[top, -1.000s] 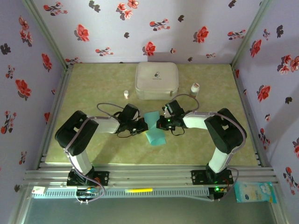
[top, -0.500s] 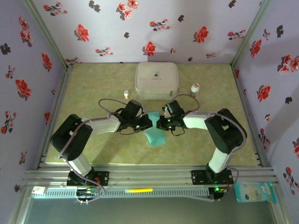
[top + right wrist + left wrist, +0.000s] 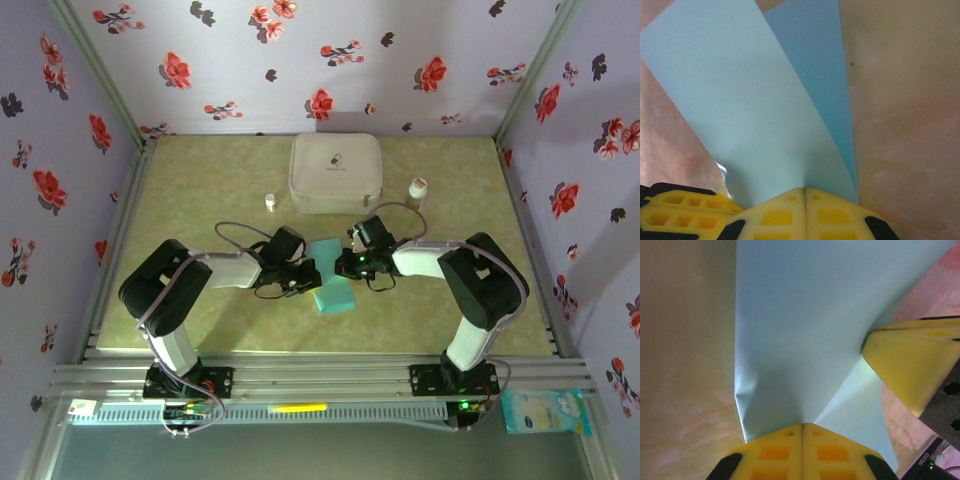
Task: Fold a paper plane with a square sheet of paper (pick it up from the middle)
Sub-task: First fold the square sheet of paper in half at the center of the table.
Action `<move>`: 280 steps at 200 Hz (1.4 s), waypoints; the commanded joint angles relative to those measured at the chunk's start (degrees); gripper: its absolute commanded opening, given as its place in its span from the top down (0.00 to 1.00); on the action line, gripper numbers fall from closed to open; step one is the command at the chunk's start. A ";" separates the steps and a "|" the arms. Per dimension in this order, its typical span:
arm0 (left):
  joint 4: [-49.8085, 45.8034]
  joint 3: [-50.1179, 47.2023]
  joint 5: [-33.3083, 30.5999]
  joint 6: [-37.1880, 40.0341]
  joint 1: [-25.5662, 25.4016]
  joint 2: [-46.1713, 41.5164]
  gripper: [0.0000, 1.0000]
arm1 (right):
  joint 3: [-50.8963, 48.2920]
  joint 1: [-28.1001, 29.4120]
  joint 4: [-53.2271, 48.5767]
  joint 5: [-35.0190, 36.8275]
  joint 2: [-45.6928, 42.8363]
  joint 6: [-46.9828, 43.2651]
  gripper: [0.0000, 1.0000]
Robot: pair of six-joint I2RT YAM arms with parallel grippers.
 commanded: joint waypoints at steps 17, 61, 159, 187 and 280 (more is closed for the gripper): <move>-4.51 -1.06 -1.60 2.47 -0.41 -2.07 1.00 | -2.96 -0.40 -8.94 6.86 2.10 1.15 1.00; -4.21 1.29 -1.60 0.09 -0.81 -7.29 1.00 | -3.01 -0.40 -9.04 6.92 1.75 1.19 1.00; 5.91 -7.13 -1.65 -2.65 -2.82 -3.17 1.00 | -4.03 -0.40 -8.12 6.92 1.75 1.50 1.00; 7.96 -10.56 -1.81 -2.66 -3.03 -1.90 1.00 | -4.48 -0.40 -7.73 6.92 1.79 1.78 1.00; 8.19 -9.56 -4.32 -3.59 -4.27 -11.42 0.93 | -4.96 -0.40 -8.38 7.43 0.43 1.47 1.00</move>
